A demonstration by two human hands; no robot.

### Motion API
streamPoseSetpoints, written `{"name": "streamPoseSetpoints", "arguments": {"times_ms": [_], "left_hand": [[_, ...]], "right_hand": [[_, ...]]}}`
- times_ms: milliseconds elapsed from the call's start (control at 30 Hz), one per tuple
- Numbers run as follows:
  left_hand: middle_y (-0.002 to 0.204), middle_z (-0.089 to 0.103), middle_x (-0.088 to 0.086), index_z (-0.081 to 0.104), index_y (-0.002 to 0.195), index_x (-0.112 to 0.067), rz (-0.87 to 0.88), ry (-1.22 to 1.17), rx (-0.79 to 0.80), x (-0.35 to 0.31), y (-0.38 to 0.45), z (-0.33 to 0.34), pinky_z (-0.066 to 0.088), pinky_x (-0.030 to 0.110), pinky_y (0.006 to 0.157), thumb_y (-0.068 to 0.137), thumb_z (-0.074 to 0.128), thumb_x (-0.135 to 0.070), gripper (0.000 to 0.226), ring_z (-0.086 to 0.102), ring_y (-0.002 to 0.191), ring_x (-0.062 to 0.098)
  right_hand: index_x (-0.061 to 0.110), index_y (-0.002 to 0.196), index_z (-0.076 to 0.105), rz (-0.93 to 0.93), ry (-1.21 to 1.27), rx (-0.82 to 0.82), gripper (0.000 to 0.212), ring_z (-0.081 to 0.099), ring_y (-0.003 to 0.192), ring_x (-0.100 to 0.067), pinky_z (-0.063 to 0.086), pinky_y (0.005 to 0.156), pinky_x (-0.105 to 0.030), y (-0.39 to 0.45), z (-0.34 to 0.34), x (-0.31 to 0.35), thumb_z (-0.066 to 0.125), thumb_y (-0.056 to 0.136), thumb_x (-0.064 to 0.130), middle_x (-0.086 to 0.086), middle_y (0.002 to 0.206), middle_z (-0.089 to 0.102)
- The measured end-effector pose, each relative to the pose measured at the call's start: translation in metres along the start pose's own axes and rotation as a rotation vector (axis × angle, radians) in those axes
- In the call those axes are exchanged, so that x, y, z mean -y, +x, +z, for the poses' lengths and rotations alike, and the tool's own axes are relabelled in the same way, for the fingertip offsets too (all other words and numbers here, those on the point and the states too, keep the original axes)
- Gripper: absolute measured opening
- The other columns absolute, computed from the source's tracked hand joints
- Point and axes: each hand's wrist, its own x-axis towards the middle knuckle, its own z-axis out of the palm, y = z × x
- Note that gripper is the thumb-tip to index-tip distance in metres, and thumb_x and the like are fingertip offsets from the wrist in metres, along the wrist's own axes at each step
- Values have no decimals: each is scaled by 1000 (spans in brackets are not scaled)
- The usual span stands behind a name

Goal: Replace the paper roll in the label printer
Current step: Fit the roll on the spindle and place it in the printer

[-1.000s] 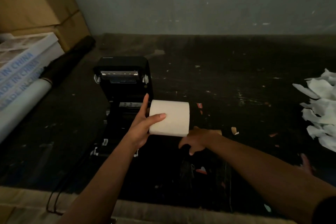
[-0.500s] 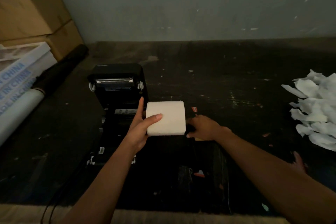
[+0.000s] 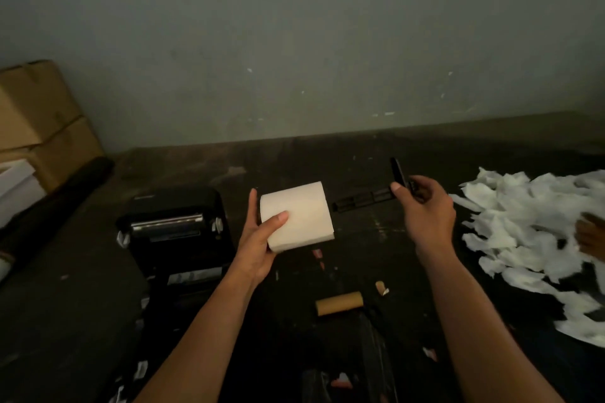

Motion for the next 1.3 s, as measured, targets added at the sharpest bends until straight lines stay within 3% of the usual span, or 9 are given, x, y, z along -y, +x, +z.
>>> {"name": "streamPoseSetpoints", "arguments": {"times_ms": [167, 333, 600, 733, 833, 1033, 1167, 1300], "left_hand": [[128, 53, 0, 22, 141, -53, 5, -4, 42, 1, 10, 15, 57, 42, 75, 66, 75, -18, 98, 62, 107, 23], [128, 53, 1, 23, 141, -53, 5, -8, 56, 0, 13, 19, 57, 43, 73, 69, 73, -16, 95, 61, 108, 26], [128, 52, 1, 21, 142, -51, 15, -8, 50, -1, 11, 20, 56, 45, 77, 69, 72, -16, 96, 59, 109, 26], [129, 51, 0, 21, 142, -51, 12, -8, 54, -2, 9, 19, 56, 46, 78, 67, 73, -18, 98, 58, 112, 27], [130, 50, 2, 21, 143, -50, 13, -12, 55, -2, 8, 17, 55, 47, 80, 67, 73, -17, 97, 57, 112, 27], [129, 49, 2, 24, 141, -51, 7, -24, 50, -1, 7, 16, 58, 42, 69, 67, 73, -16, 95, 57, 111, 28], [132, 48, 2, 23, 141, -52, 13, 15, 73, -1, 5, 19, 55, 46, 78, 66, 75, -18, 98, 56, 113, 29], [131, 49, 2, 23, 140, -53, 6, 17, 96, -2, 3, 28, 55, 46, 78, 52, 84, -27, 111, 57, 113, 28]], "right_hand": [[28, 121, 53, 6, 94, -76, 45, 55, 102, -9, 43, 78, -23, -3, -5, 10, 71, 79, 32, 8, 108, 58], [40, 139, 30, 19, 110, -102, 73, 53, 114, -18, 48, 93, -43, -6, -9, 15, 71, 79, 30, -5, 128, 53], [41, 143, 21, -21, 78, -93, 80, 51, 110, -12, 43, 96, -40, -9, -6, 19, 70, 80, 29, -7, 129, 53], [39, 144, 18, -9, 87, -70, 83, 50, 119, -20, 40, 97, -39, -14, -2, 15, 70, 80, 29, -10, 133, 50], [40, 144, 17, -10, 92, -64, 83, 50, 108, -12, 40, 89, -32, -17, 0, 12, 69, 80, 30, -9, 130, 52], [41, 143, 18, 0, 80, -64, 82, 48, 110, -13, 38, 90, -34, -19, -1, 8, 69, 80, 32, -9, 128, 53], [42, 143, 19, -5, 93, -46, 82, 46, 111, -11, 37, 93, -33, -26, 5, 6, 70, 80, 31, -8, 129, 52], [41, 143, 19, -45, 115, 7, 81, 49, 111, -10, 36, 91, -28, -38, 14, 8, 69, 80, 31, -4, 123, 56]]}}
